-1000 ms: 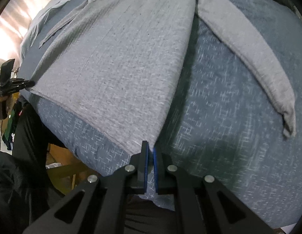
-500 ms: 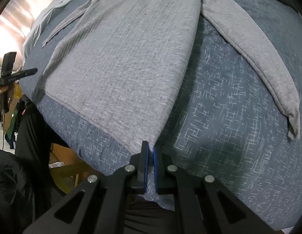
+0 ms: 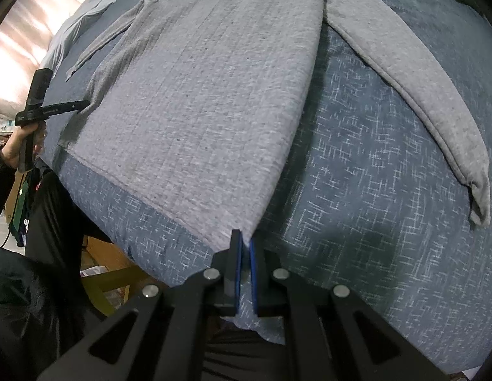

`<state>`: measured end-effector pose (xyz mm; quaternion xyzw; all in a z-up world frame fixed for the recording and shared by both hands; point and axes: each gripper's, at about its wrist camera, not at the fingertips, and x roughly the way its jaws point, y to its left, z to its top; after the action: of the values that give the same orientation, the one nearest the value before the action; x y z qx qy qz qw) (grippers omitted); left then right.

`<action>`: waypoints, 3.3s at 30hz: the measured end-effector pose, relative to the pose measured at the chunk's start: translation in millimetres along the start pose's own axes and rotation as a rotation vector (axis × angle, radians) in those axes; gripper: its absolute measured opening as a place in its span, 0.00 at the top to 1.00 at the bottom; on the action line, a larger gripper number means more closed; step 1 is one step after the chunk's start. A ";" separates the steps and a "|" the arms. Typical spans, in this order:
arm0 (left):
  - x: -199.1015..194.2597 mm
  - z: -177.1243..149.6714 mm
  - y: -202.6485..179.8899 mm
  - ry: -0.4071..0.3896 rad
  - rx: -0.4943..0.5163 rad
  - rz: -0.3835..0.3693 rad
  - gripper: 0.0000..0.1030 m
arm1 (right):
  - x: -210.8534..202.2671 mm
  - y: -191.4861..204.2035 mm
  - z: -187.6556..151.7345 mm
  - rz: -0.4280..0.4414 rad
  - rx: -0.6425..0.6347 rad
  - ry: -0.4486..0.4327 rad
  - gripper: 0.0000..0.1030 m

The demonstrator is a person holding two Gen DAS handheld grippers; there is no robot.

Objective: Fold clothes

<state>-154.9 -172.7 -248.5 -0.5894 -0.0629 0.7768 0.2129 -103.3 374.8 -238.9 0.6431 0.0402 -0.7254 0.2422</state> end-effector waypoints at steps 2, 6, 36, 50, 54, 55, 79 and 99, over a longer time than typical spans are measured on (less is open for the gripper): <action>-11.8 -1.8 9.5 -0.028 -0.029 -0.010 0.97 | 0.6 -0.1 0.0 0.000 -0.002 0.003 0.96; -26.2 -5.5 31.6 -0.046 -0.072 -0.031 0.97 | 1.0 0.3 0.1 0.001 -0.005 0.005 0.96; -27.2 -57.1 16.3 0.082 -0.013 0.012 0.81 | 0.2 -49.2 1.4 0.004 0.203 -0.030 0.83; -27.1 -65.1 0.6 0.084 0.059 0.043 0.98 | 5.3 -39.4 11.1 -0.008 0.195 -0.024 0.83; -32.7 -71.9 20.5 0.078 0.005 0.036 0.98 | 7.1 -37.4 12.3 -0.014 0.197 -0.025 0.83; -32.8 -73.0 22.6 0.074 -0.003 0.033 0.98 | 8.0 -36.5 13.0 -0.018 0.194 -0.024 0.83; -5.9 -33.0 -0.6 0.075 0.028 0.052 0.98 | 35.6 -16.2 9.7 0.010 0.235 0.009 0.84; -49.8 -39.9 -1.0 0.054 0.037 0.049 0.98 | 54.2 43.3 4.1 0.092 0.141 0.002 0.97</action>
<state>-106.3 -198.1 -215.7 -0.6075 -0.0281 0.7666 0.2062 -92.6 319.0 -278.8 0.6604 -0.0403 -0.7139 0.2296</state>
